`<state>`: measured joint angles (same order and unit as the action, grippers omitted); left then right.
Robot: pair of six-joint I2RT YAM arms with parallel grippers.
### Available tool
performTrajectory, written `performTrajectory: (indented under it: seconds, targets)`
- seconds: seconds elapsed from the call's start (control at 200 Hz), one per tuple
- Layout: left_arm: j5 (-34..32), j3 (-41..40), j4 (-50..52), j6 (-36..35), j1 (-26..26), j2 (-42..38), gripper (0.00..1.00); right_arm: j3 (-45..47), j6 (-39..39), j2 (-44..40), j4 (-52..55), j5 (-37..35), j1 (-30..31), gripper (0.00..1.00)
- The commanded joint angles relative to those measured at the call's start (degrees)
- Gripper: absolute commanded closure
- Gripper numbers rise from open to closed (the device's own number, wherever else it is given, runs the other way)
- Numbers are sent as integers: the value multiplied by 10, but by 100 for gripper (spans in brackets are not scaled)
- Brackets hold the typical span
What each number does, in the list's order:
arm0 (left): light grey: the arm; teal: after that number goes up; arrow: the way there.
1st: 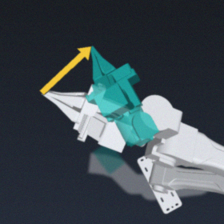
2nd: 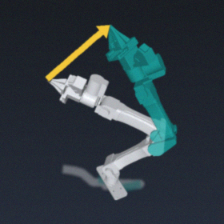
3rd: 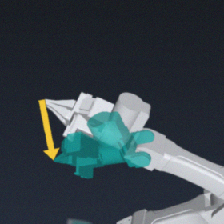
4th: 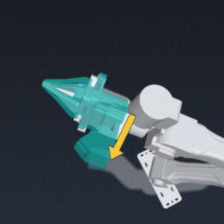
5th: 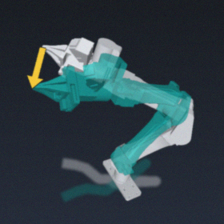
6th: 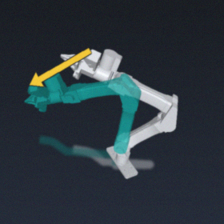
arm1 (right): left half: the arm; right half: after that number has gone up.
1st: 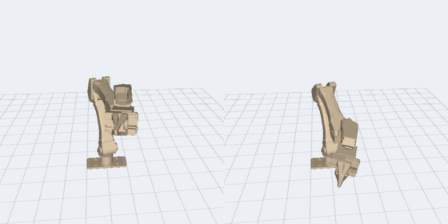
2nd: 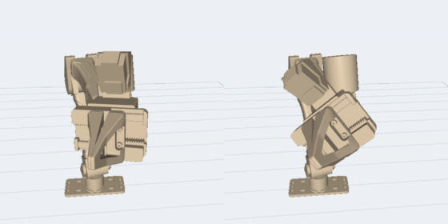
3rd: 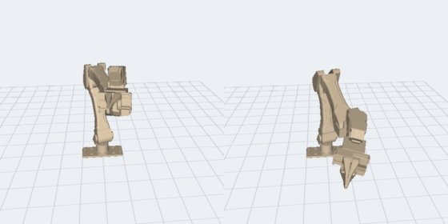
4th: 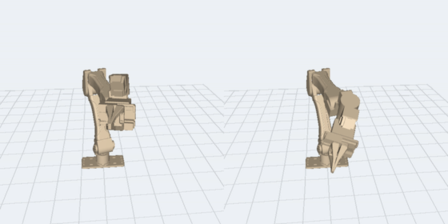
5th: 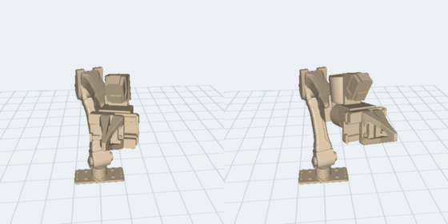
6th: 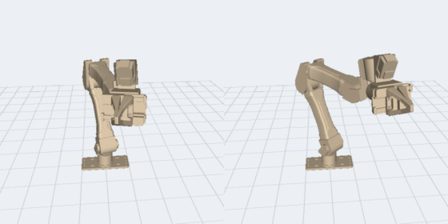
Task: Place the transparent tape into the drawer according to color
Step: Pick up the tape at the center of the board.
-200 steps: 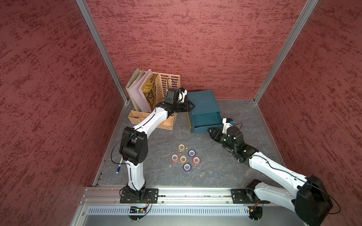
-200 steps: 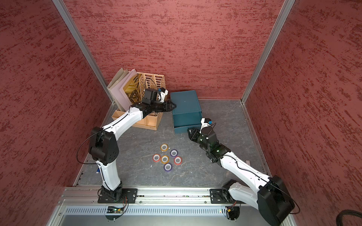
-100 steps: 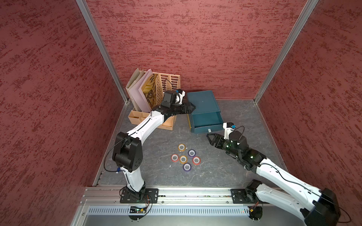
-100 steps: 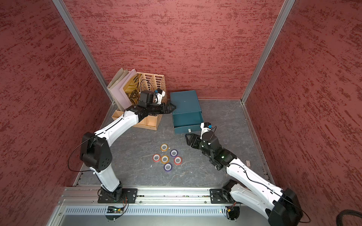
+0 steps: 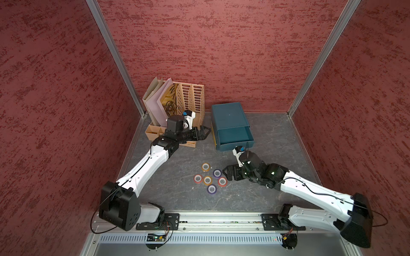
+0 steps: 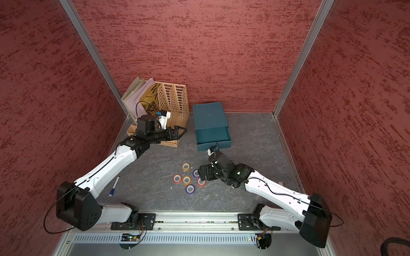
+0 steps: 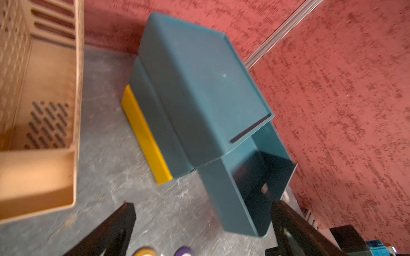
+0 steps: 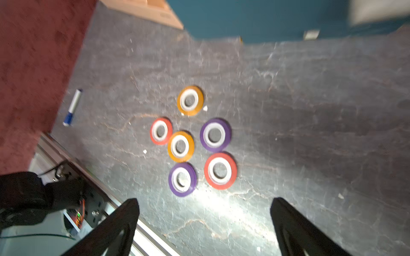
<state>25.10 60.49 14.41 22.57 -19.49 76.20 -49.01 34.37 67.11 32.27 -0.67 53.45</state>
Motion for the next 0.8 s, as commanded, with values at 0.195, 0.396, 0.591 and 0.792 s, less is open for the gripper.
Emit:
performTrajectory:
  seconds: [0.195,0.396,0.591,0.792]
  targets:
    - [-12,-128,26,19,34,-113,0,-22,15,114,36,-68,54,6]
    - [-10,-158,40,21,45,-139,0,-18,40,159,17,-119,68,16]
    - [-11,-160,40,18,52,-136,0,-32,54,214,4,-143,74,24]
    - [-12,-159,42,16,58,-136,0,-38,54,239,-1,-159,75,24]
